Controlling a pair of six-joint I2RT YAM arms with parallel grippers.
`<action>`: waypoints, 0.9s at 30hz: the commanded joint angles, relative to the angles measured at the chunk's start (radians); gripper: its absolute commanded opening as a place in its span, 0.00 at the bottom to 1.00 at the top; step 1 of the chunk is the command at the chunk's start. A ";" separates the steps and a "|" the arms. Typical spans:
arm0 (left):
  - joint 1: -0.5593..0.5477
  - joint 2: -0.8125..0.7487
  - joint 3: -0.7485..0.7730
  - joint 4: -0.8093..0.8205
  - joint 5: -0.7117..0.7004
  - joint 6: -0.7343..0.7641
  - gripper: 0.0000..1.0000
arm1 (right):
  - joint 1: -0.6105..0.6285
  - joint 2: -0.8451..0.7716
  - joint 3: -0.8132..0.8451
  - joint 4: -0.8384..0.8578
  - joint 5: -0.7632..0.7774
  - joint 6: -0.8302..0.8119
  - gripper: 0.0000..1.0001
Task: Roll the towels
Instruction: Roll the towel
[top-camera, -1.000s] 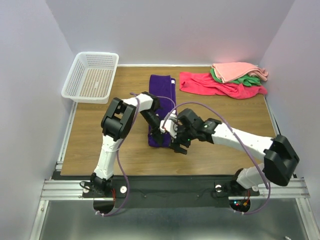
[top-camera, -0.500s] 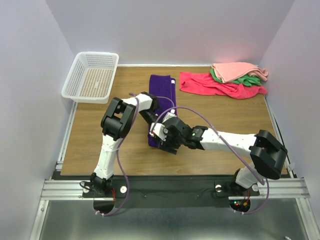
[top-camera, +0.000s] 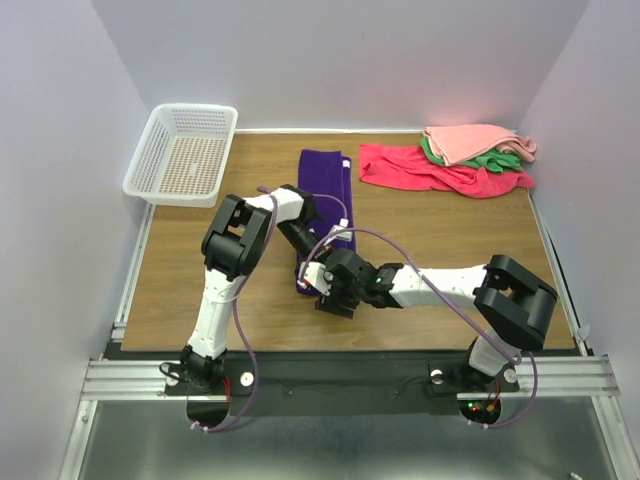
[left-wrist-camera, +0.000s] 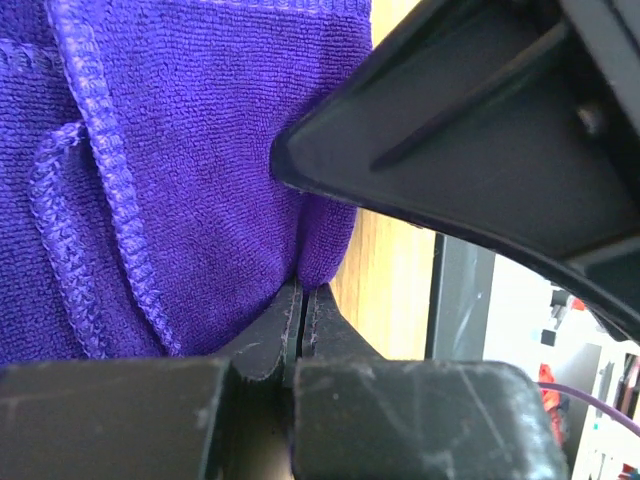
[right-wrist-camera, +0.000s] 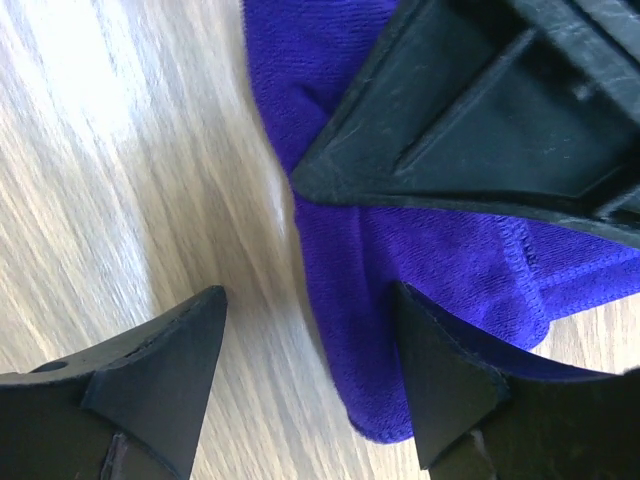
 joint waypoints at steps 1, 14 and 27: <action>0.000 0.048 -0.055 0.042 -0.193 0.066 0.02 | 0.009 0.009 -0.015 0.088 0.024 -0.009 0.72; 0.015 -0.067 -0.065 0.088 -0.197 0.025 0.19 | 0.004 -0.011 -0.051 0.100 -0.050 0.065 0.01; 0.220 -0.372 0.112 0.112 -0.175 -0.147 0.44 | -0.189 -0.012 -0.010 0.028 -0.453 0.214 0.01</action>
